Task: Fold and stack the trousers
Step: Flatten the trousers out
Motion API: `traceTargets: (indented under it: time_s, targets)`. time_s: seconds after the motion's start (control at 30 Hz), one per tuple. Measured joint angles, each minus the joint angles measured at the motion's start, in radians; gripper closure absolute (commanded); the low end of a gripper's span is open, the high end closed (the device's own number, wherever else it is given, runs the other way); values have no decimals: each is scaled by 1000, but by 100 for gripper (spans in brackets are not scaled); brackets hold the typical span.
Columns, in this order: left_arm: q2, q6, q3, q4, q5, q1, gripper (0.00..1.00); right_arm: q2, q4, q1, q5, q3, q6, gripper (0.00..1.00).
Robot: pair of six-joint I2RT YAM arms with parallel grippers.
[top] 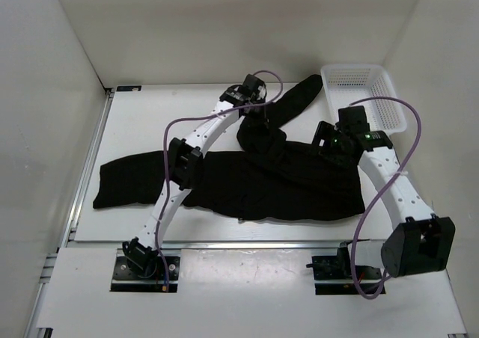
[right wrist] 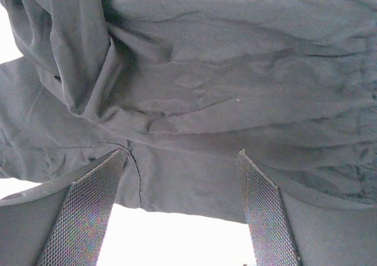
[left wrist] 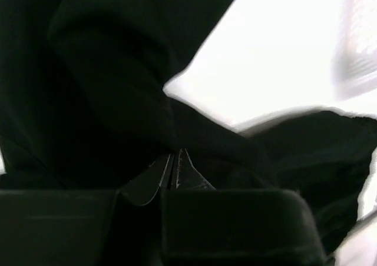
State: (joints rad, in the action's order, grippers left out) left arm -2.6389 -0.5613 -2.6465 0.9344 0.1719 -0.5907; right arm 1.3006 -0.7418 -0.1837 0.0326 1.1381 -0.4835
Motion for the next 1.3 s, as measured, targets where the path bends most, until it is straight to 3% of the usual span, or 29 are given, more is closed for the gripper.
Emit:
traceTargets:
  time_s: [0.17, 0.43, 0.5, 0.53, 0.6, 0.67, 0.7, 0.8, 0.87, 1.0, 1.07, 1.17, 1.3]
  targets:
    - [203, 14, 295, -15, -101, -52, 90, -84, -14, 4, -21, -44, -2, 18]
    - [767, 31, 809, -47, -235, -106, 90, -97, -27, 12, -56, -75, 4, 21]
    - [874, 29, 923, -45, -255, -116, 76, -82, -26, 14, -60, -74, 5, 24]
    - [907, 28, 964, -34, -265, -119, 58, -69, -25, 18, -63, -72, 5, 28]
    - [924, 30, 995, 7, -288, -125, 32, -27, -25, 29, -62, -63, 1, 34]
    - [900, 35, 975, 53, -320, -128, 9, 40, -17, 50, -58, -35, -13, 41]
    - [879, 39, 941, 76, -340, -127, 6, 76, -12, 61, -55, -19, -25, 41]
    - [772, 73, 725, 130, -384, -124, 6, 194, 21, 106, -33, 33, -79, 33]
    - [660, 113, 483, 164, -407, -112, 6, 249, 40, 133, -17, 55, -119, 25]
    - [394, 181, 18, 185, -437, -77, 0, 315, 63, 158, -15, 77, -208, 20]
    - [327, 207, -11, 164, -430, -50, 0, 333, 65, 158, -29, 77, -250, 20]
    - [259, 230, 64, 159, -404, -11, 0, 354, 70, 157, -53, 77, -304, 20]
    - [130, 259, 71, 171, -367, 18, 0, 382, 95, 158, -85, 75, -349, 30]
